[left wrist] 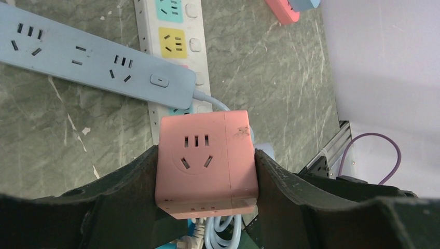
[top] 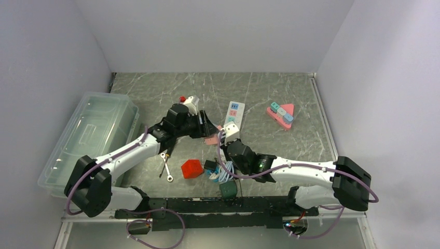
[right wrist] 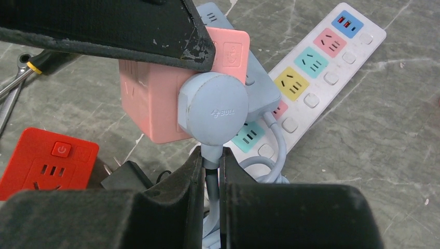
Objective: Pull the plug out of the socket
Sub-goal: Remove the plug from the socket.
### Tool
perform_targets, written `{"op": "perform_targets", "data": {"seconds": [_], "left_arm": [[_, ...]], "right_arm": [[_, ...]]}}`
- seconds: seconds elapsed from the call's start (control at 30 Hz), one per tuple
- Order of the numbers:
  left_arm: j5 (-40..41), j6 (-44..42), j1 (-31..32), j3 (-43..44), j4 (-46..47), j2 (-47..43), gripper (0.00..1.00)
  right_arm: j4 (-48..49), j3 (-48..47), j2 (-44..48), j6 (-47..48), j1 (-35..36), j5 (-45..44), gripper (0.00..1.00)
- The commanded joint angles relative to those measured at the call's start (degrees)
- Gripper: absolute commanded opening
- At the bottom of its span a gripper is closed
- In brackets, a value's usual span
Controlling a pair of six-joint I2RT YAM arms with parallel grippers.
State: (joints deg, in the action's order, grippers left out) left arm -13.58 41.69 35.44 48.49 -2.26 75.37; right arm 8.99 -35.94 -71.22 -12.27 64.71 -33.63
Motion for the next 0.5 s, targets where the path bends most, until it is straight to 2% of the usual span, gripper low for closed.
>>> {"op": "perform_targets", "data": {"seconds": [0.0,0.23,0.47], "left_arm": [[4.95,1.63,-0.99,-1.95,0.52,-1.13,0.00],[2.26,6.89,-1.00,-2.52,6.30,-2.66,0.00],[1.91,5.69,-1.06,-3.03,6.00,-3.00,0.00]], "right_arm": [[4.87,-1.65,0.53,-3.63,0.47,-1.81,0.00],[5.98,-1.51,-5.26,-9.13,3.79,-0.20,0.00],[5.10,-3.43,-7.95,-9.70,5.16,-1.51,0.00]]}}
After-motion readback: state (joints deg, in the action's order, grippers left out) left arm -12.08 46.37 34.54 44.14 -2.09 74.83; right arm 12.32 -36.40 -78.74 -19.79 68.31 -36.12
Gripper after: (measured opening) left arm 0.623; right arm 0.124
